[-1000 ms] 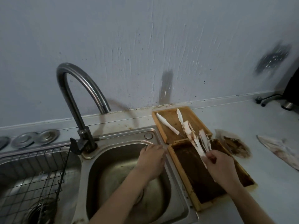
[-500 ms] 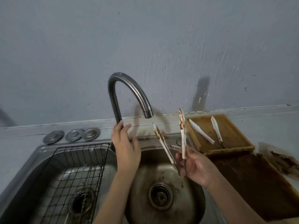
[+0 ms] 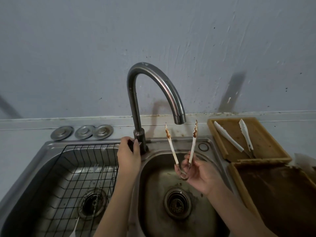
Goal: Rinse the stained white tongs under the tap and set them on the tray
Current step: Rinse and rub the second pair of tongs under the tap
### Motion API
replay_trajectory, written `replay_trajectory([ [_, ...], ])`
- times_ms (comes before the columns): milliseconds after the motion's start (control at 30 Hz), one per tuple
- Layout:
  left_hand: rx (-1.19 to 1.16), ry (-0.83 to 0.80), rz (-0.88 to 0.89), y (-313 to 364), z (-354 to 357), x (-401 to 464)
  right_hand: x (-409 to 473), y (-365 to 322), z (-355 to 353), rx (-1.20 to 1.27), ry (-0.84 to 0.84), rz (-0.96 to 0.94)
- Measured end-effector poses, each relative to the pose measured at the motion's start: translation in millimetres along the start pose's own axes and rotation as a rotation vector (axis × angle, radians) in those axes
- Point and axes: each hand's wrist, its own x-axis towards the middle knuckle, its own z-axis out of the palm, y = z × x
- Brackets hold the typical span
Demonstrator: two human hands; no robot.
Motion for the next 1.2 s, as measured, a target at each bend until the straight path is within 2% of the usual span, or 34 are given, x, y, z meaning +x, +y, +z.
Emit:
replay_trajectory([
  [367, -0.047, 0.069, 0.013, -15, 6, -2, 3, 6, -1, -0.023, 0.030, -0.011],
  [1200, -0.083, 0.054, 0.043, -21, 2, -6, -4, 12, -10, -0.226, 0.157, -0.050],
])
